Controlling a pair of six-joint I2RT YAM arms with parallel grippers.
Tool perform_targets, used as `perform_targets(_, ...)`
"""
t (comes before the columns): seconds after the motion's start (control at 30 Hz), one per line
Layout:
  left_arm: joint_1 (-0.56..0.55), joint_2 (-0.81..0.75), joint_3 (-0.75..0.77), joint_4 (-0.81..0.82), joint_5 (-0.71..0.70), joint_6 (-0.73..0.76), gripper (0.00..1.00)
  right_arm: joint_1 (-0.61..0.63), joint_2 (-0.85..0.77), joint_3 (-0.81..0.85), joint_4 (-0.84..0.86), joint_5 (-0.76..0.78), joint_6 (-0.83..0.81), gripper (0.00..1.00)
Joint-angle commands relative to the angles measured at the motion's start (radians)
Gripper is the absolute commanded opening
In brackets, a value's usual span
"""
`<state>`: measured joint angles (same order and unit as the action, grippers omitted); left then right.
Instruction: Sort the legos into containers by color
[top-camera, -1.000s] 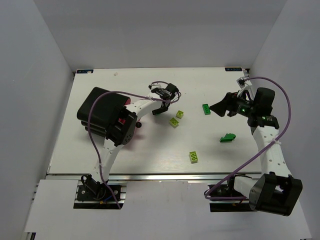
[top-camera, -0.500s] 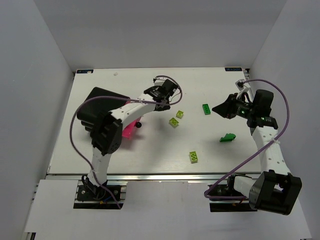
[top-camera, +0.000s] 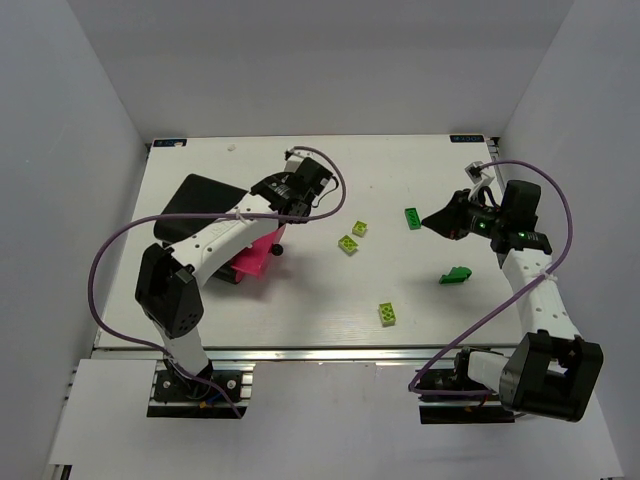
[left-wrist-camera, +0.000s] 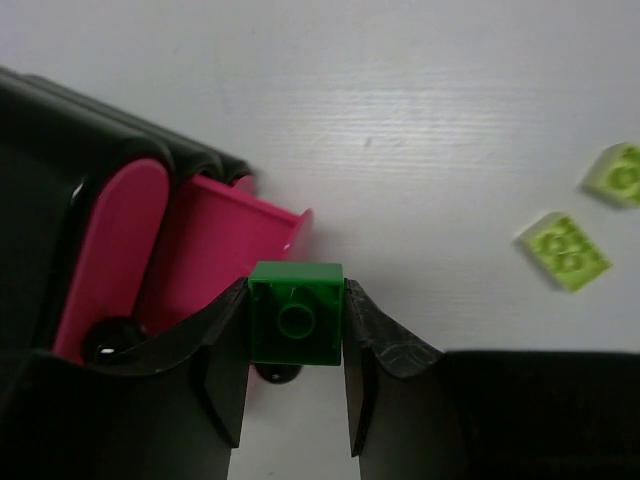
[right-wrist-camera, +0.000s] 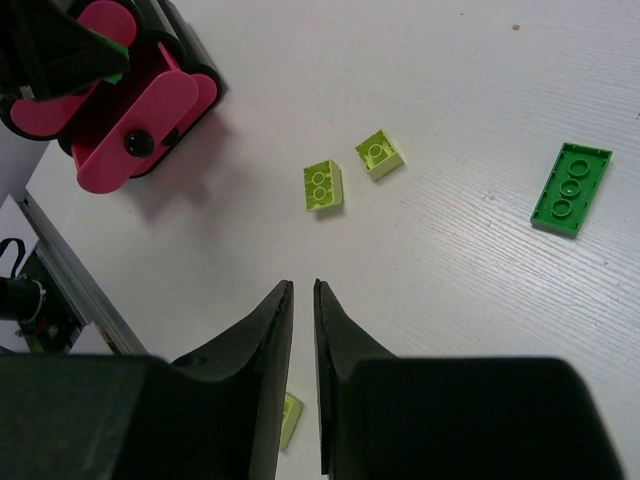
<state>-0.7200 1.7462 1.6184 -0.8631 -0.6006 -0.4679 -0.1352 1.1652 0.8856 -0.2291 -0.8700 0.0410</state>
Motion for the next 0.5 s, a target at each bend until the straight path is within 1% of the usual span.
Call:
perform_targets(0.0,0.016,-0.028,-0.032,-0.080,-0.108,0.043,0.02,0.008,0.001,0.000,0.034,-0.017,-0.020,0.20)
perform_targets(0.17,0.016,-0.031,-0.064,-0.070,-0.182,0.072,0.05,0.009,0.008,-0.005,0.040,-0.015,-0.021,0.20)
perform_targets(0.27,0.016,-0.024,-0.072,-0.070,-0.191,0.080,0.07,0.009,0.017,-0.005,0.040,-0.012,-0.021,0.20)
perform_targets(0.33,0.016,-0.014,-0.089,-0.070,-0.194,0.084,0.14,0.009,0.024,-0.004,0.036,-0.011,-0.023,0.21)
perform_targets(0.37,0.016,-0.014,-0.095,-0.068,-0.195,0.084,0.18,0.011,0.024,-0.004,0.037,-0.011,-0.024,0.24)
perform_targets(0.4,0.016,-0.010,-0.101,-0.065,-0.199,0.084,0.23,0.009,0.025,-0.004,0.037,-0.011,-0.024,0.27)
perform_targets(0.43,0.016,-0.010,-0.107,-0.065,-0.200,0.084,0.32,0.009,0.027,-0.002,0.037,-0.011,-0.026,0.30)
perform_targets(0.47,0.016,-0.011,-0.118,-0.063,-0.202,0.083,0.38,0.011,0.025,-0.004,0.037,-0.015,-0.027,0.35)
